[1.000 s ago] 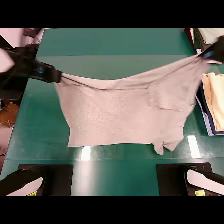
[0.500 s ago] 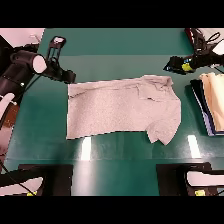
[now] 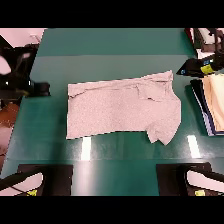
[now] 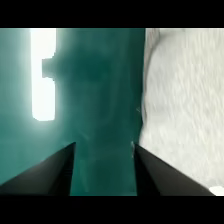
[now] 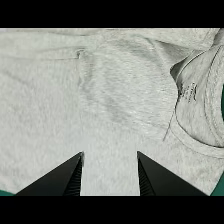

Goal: Fold the shirts.

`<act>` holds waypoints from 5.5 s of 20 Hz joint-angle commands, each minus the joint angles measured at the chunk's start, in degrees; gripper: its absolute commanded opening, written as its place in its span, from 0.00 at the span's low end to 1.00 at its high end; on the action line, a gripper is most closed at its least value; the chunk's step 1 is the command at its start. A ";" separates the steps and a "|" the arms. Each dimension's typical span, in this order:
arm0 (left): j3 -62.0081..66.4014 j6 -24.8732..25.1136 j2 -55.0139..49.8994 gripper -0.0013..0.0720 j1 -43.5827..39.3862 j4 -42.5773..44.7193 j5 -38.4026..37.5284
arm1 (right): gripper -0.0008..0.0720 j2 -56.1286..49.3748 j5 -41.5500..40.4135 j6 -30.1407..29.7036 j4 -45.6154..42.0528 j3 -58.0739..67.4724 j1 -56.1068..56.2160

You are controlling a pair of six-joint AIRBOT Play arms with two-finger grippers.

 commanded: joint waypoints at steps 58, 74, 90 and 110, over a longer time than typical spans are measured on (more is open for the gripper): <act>-15.58 7.15 10.97 0.05 -3.78 -19.78 7.61 | 0.03 -0.07 -11.69 -17.14 14.91 -50.18 -22.05; 59.95 7.02 11.93 0.05 -3.80 -17.68 1.49 | 0.03 25.18 -10.43 -5.55 14.43 18.27 -17.11; 20.61 2.69 17.00 0.05 -3.80 -13.86 -4.59 | 0.02 12.09 16.22 2.40 4.39 20.52 -20.28; 11.23 9.81 -16.68 0.05 -3.80 -17.51 39.23 | 0.02 -22.62 -24.85 8.94 -15.17 10.71 -0.04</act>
